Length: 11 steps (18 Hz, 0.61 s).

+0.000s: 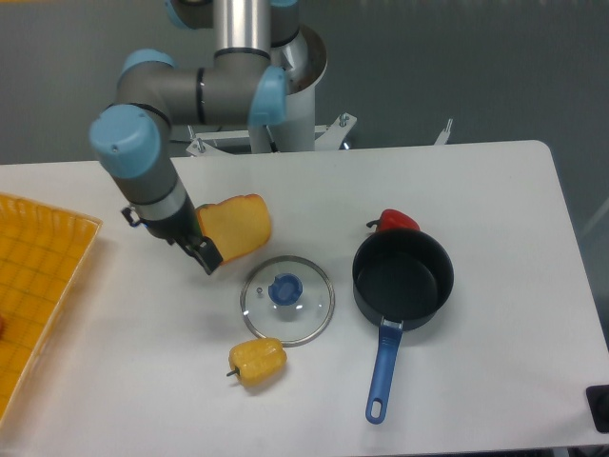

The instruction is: Pick up the bread slice

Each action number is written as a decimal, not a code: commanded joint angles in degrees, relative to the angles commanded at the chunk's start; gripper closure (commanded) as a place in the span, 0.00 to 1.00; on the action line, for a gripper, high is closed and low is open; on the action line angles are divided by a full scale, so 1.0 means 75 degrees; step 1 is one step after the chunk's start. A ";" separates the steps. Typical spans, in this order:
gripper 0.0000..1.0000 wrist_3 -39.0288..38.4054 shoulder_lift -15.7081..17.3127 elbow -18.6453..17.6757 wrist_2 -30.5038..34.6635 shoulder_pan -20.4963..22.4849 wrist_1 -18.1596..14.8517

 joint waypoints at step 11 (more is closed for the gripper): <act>0.00 0.1138 0.0633 -0.0926 0.0515 0.0164 -0.0072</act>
